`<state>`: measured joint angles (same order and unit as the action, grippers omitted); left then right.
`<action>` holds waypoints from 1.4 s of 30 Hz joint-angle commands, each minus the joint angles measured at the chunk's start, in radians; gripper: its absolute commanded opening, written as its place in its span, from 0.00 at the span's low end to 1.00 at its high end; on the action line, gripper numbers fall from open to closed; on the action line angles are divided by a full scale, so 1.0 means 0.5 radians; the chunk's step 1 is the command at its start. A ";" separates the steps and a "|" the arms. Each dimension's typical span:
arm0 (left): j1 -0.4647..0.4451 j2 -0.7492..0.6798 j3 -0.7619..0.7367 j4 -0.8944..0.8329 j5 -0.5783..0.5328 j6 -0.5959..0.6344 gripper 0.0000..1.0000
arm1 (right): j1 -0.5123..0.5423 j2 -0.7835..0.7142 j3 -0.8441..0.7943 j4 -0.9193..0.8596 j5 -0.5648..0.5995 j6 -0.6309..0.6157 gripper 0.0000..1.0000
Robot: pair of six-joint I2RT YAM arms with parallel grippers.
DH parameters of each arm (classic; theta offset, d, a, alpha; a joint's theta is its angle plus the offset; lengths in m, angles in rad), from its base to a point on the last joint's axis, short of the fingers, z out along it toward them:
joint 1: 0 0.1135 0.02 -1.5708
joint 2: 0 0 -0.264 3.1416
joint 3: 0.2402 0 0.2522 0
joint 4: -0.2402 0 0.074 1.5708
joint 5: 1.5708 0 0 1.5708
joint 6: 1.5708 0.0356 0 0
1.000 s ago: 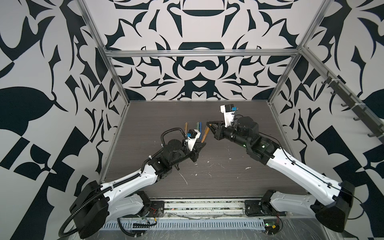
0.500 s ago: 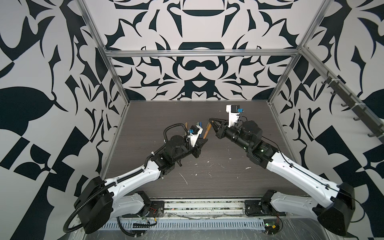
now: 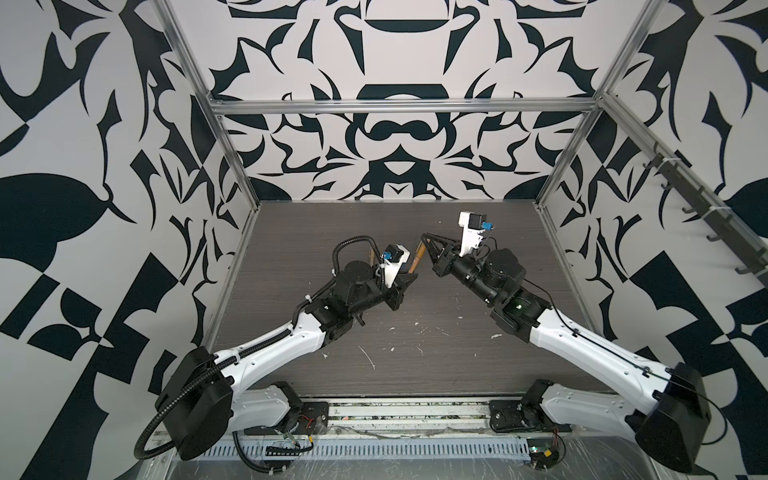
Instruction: Insert the pens into the pen caps
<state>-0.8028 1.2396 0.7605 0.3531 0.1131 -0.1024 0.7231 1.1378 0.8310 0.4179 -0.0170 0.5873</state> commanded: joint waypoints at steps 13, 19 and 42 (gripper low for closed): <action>0.099 0.012 0.411 0.699 -0.115 -0.070 0.00 | 0.190 0.143 -0.230 -0.556 -0.426 0.089 0.00; 0.108 -0.027 0.342 0.558 -0.038 -0.048 0.00 | 0.191 0.126 -0.143 -0.605 -0.371 0.062 0.01; 0.107 -0.306 -0.365 -0.002 0.027 -0.329 0.00 | 0.191 -0.486 -0.100 -0.854 0.182 -0.079 0.34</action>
<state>-0.7490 1.1110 0.5365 0.3882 0.1974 -0.2550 0.8196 0.9161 0.7776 -0.0071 0.0212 0.5686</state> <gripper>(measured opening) 0.137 0.343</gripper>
